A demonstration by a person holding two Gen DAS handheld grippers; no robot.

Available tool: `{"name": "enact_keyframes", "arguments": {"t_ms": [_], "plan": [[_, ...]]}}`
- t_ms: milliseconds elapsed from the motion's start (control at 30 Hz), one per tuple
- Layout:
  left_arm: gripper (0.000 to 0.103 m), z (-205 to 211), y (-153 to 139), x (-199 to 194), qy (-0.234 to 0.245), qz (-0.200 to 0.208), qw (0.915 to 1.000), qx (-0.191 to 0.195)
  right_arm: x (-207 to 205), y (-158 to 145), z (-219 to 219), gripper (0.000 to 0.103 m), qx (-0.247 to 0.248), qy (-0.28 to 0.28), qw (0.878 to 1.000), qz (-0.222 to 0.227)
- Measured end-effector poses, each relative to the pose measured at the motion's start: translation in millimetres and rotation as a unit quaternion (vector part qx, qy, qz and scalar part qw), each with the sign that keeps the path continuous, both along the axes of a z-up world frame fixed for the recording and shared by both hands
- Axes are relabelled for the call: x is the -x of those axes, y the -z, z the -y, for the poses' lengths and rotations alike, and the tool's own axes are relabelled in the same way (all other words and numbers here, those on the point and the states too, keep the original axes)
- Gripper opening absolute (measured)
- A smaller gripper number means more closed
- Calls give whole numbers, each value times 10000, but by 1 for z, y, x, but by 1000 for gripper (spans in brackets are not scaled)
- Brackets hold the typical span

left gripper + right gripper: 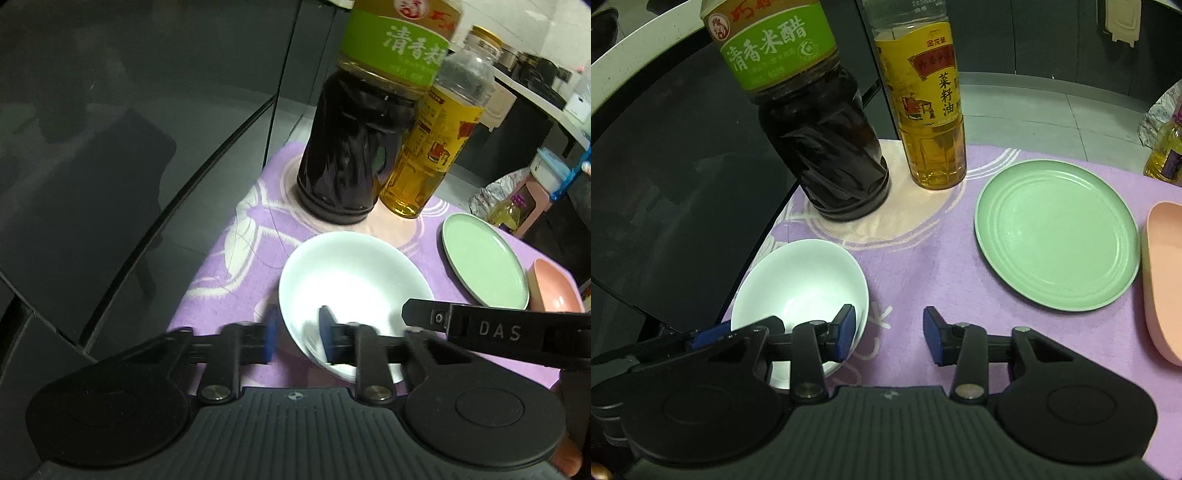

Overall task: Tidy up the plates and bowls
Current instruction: 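Lift the small white bowl and carry it over the stacked bowls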

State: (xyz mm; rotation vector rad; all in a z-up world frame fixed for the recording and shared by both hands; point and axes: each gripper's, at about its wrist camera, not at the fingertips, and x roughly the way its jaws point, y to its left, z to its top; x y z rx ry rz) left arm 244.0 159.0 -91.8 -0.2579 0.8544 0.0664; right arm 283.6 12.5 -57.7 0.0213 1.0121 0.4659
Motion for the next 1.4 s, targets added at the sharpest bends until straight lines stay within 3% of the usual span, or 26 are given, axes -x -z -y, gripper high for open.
{"name": "enact_keyframes", "arguments": {"t_ms": [33, 67, 100, 200, 367, 800, 1400], "plan": [[11, 2, -1, 1, 68, 57, 9999, -58, 0, 1, -1, 26, -11, -35, 10000, 1], [10, 4, -2, 2, 95, 76, 9998, -146, 1, 2, -3, 8, -38, -122, 9999, 5], [11, 6, -3, 4, 133, 56, 9997, -199, 3, 2, -6, 5, -52, -245, 9997, -12], [11, 12, -10, 11, 184, 76, 9995, -259, 12, -2, -11, 5, 269, -309, 9990, 175], [11, 27, -33, 33, 367, 315, 9984, -290, 24, -21, 12, 5, 68, -225, 9996, 136], [11, 71, -80, 108, 855, 867, 9916, -438, 100, -65, 61, 8, -61, 27, 9977, 669], [11, 103, -93, 188, 1223, 1055, 9859, -447, 192, -82, 107, 9, -283, 265, 9949, 926]]}}
